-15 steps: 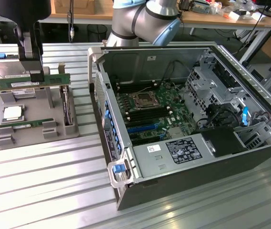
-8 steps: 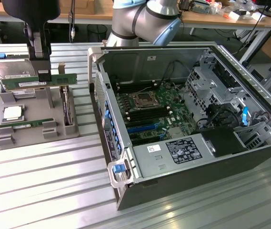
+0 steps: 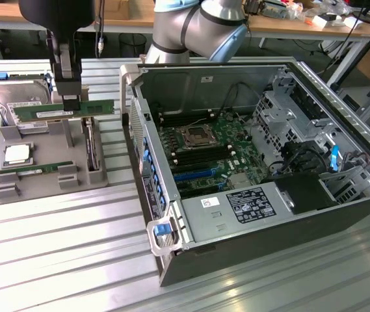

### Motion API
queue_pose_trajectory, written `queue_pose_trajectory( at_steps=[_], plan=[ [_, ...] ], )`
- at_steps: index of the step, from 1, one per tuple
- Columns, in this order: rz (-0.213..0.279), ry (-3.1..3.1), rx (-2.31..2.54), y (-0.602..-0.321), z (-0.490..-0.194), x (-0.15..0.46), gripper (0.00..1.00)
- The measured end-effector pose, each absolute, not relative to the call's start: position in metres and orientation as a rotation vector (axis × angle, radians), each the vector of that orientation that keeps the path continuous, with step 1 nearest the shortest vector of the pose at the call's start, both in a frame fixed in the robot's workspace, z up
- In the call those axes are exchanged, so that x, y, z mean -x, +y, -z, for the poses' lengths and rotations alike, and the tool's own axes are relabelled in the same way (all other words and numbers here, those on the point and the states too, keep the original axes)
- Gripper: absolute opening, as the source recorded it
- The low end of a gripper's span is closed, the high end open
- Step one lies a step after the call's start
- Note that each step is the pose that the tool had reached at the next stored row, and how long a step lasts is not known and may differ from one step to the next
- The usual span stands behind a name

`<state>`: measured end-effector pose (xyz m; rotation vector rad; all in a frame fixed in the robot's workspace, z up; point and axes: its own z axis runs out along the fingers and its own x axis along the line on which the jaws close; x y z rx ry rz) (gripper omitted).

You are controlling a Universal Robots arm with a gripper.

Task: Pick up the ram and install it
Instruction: 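Pick up the ram and move it above insertion slot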

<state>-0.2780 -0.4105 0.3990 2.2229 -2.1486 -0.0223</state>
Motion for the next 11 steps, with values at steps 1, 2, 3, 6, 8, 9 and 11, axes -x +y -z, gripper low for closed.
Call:
queue_pose_trajectory(
  at_steps=[1,2,3,6,8,9,11],
  plan=[
    [0.022,-2.148,-2.223,-0.41,-0.399,0.275,0.13],
    [0.022,-2.149,-2.223,-0.41,-0.399,0.274,0.13],
    [0.022,-2.148,-2.223,-0.41,-0.399,0.272,0.13],
    [0.021,-2.148,-2.222,-0.41,-0.399,0.266,0.13],
    [0.02,-2.148,-2.222,-0.41,-0.399,0.263,0.13],
    [0.02,-2.148,-2.222,-0.41,-0.399,0.262,0.13],
    [0.019,-2.147,-2.222,-0.41,-0.399,0.259,0.13]
  ],
)
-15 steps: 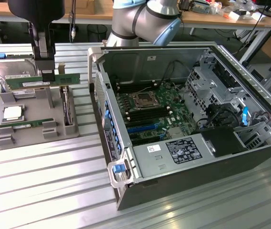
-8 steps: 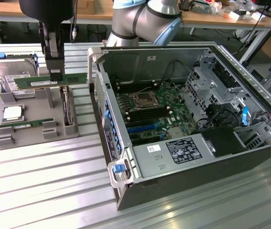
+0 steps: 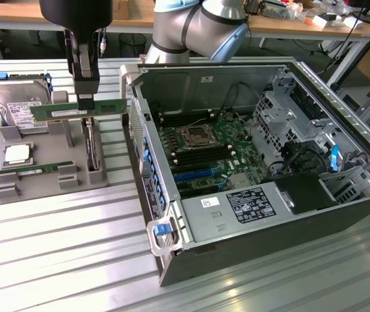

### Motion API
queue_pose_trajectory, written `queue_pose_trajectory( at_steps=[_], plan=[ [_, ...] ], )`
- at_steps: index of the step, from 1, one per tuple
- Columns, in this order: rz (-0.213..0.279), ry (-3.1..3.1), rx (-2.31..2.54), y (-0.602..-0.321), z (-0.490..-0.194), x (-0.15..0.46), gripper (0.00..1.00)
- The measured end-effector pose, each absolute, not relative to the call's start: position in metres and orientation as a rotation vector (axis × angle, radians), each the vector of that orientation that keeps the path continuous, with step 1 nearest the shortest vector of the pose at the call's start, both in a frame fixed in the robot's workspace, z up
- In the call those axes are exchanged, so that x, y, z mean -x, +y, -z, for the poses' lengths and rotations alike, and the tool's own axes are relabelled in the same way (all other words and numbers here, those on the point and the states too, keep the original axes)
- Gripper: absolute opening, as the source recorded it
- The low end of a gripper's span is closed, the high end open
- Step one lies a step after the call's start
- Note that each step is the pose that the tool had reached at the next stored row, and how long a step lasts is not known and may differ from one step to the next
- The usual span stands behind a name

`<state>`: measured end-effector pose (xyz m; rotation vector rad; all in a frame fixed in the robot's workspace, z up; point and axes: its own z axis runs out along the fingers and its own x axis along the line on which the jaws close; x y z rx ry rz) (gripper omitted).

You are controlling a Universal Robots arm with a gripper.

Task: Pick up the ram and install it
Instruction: 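Pick up the ram and move it above insertion slot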

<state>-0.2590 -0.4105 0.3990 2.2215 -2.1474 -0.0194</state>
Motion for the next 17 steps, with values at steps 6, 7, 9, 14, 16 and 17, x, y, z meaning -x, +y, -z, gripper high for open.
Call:
queue_pose_trajectory(
  at_steps=[6,7,9,14,16,17],
  plan=[
    [0.017,-2.146,-2.22,-0.41,-0.399,0.247,0.13],
    [0.017,-2.146,-2.22,-0.41,-0.399,0.246,0.13],
    [0.017,-2.146,-2.22,-0.41,-0.399,0.243,0.13],
    [0.015,-2.146,-2.219,-0.41,-0.399,0.234,0.13],
    [0.015,-2.145,-2.219,-0.41,-0.399,0.231,0.13],
    [0.015,-2.145,-2.219,-0.41,-0.399,0.23,0.13]
  ],
)
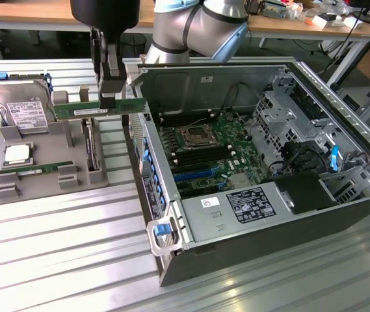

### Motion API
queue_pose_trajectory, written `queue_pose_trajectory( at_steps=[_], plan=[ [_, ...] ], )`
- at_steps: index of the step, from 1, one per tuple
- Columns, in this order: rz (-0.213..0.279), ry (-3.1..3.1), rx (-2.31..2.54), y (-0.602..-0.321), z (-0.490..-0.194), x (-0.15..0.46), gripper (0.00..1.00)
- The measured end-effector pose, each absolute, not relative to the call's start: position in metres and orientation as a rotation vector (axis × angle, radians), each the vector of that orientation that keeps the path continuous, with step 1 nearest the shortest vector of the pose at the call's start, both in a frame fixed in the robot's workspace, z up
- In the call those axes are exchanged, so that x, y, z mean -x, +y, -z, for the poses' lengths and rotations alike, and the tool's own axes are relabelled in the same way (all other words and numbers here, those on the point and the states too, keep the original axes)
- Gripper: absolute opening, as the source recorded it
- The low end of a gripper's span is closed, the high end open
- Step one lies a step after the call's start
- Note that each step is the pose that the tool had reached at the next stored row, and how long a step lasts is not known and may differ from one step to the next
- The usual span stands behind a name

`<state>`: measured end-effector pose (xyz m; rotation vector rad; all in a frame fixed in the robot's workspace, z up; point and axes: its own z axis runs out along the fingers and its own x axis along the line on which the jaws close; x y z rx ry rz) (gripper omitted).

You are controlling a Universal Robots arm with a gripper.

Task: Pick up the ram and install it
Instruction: 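Pick up the ram and move it above insertion slot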

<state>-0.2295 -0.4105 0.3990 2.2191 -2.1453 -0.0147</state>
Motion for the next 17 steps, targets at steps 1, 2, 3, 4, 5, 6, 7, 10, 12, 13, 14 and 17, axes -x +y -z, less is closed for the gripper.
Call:
queue_pose_trajectory(
  at_steps=[1,2,3,4,5,6,7,10,12,13,14,17],
  plan=[
    [0.014,-2.145,-2.219,-0.41,-0.399,0.227,0.13],
    [0.014,-2.145,-2.219,-0.41,-0.399,0.225,0.13],
    [0.014,-2.145,-2.219,-0.41,-0.399,0.223,0.13],
    [0.014,-2.145,-2.218,-0.41,-0.399,0.222,0.13],
    [0.013,-2.145,-2.218,-0.41,-0.399,0.221,0.13],
    [0.013,-2.145,-2.218,-0.41,-0.399,0.219,0.13],
    [0.013,-2.144,-2.218,-0.41,-0.399,0.218,0.13],
    [0.012,-2.144,-2.218,-0.41,-0.399,0.214,0.13],
    [0.012,-2.144,-2.218,-0.41,-0.399,0.21,0.13],
    [0.011,-2.144,-2.217,-0.41,-0.399,0.207,0.13],
    [0.011,-2.144,-2.217,-0.41,-0.399,0.206,0.13],
    [0.01,-2.143,-2.217,-0.41,-0.399,0.2,0.13]
  ],
)
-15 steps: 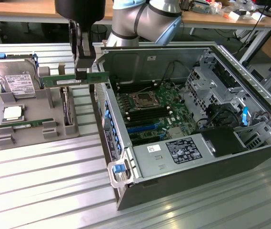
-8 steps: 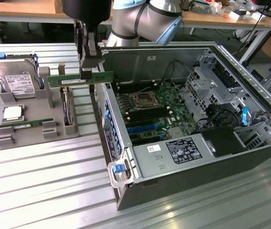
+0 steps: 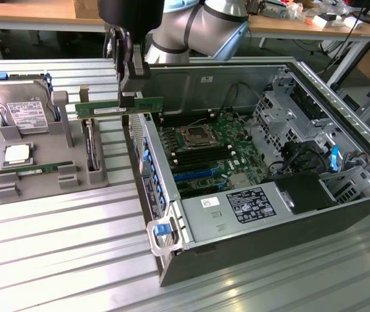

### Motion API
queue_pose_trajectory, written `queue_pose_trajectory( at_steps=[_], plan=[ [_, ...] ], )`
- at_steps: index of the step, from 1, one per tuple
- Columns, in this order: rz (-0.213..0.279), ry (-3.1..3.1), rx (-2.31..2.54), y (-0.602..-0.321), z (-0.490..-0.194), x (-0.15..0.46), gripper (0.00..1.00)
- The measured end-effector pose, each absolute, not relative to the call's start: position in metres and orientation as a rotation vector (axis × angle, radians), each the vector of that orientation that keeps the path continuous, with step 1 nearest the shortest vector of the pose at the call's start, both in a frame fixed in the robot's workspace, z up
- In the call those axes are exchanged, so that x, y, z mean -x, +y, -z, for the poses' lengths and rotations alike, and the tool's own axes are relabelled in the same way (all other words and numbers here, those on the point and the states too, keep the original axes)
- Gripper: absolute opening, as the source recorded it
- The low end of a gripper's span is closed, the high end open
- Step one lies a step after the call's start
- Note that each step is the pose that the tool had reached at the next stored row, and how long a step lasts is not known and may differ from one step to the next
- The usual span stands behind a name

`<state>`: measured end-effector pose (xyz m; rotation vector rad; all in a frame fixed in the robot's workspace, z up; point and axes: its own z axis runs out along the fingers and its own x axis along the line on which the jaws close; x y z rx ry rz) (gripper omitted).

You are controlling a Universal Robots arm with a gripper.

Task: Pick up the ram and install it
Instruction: 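Pick up the ram and move it above insertion slot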

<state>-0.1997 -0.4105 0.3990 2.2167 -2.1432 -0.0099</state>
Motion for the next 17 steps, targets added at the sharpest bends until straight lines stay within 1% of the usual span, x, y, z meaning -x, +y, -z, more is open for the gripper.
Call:
queue_pose_trajectory(
  at_steps=[17],
  plan=[
    [0.005,-2.141,-2.214,-0.41,-0.399,0.175,0.13]
  ],
)
